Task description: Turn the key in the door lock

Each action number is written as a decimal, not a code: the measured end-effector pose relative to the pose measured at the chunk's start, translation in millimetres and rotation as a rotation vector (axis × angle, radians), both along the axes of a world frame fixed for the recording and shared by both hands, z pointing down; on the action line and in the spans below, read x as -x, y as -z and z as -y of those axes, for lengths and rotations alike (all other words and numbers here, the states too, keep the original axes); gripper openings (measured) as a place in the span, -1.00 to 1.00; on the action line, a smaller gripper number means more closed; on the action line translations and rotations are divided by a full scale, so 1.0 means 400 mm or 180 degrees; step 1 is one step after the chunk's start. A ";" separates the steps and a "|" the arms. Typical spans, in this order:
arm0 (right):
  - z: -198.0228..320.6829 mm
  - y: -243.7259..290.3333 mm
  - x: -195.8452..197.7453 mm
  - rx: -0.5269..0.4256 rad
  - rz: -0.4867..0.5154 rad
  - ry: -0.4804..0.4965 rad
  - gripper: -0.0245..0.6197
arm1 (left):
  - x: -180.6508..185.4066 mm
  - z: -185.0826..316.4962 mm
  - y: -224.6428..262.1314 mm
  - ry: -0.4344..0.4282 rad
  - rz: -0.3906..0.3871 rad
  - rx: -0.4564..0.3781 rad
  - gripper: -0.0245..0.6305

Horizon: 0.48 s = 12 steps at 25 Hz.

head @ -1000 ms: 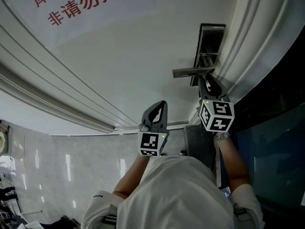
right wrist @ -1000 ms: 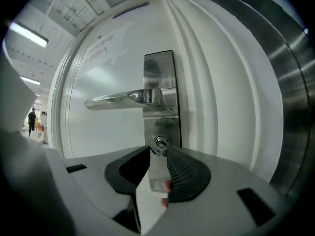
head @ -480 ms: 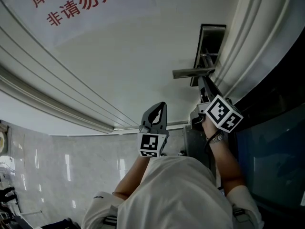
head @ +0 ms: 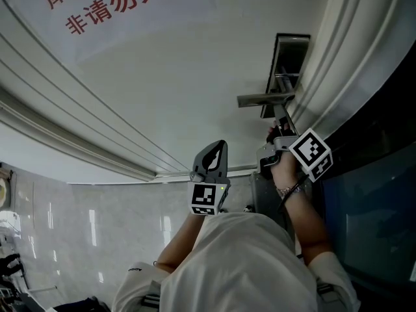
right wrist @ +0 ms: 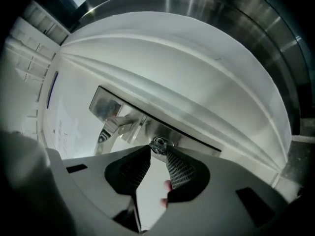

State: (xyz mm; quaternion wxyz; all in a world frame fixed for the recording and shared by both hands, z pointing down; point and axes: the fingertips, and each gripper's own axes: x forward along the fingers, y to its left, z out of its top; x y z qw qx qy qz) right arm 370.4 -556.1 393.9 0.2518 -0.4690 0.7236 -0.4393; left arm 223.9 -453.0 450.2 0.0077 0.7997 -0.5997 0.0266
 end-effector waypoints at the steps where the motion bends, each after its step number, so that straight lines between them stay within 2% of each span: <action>1: 0.000 -0.001 0.000 0.0022 0.0070 -0.0016 -0.60 | 0.000 -0.001 0.000 -0.0001 0.0003 0.0001 -0.90; 5: -0.001 -0.002 -0.002 0.0094 0.0327 -0.0034 -0.60 | 0.007 -0.002 0.000 0.0009 0.0010 0.0003 -0.90; 8: -0.001 0.000 -0.003 0.0082 0.0313 -0.0089 -0.60 | 0.007 -0.001 0.003 0.0013 0.0009 -0.0005 -0.90; 10: 0.000 0.003 -0.004 -0.0006 0.0050 -0.0118 -0.60 | 0.003 -0.002 0.005 0.0005 -0.0005 -0.0015 -0.90; 12: 0.001 0.008 -0.008 -0.0156 -0.0454 -0.0128 -0.60 | 0.001 -0.003 0.005 -0.0004 -0.0013 -0.0015 -0.90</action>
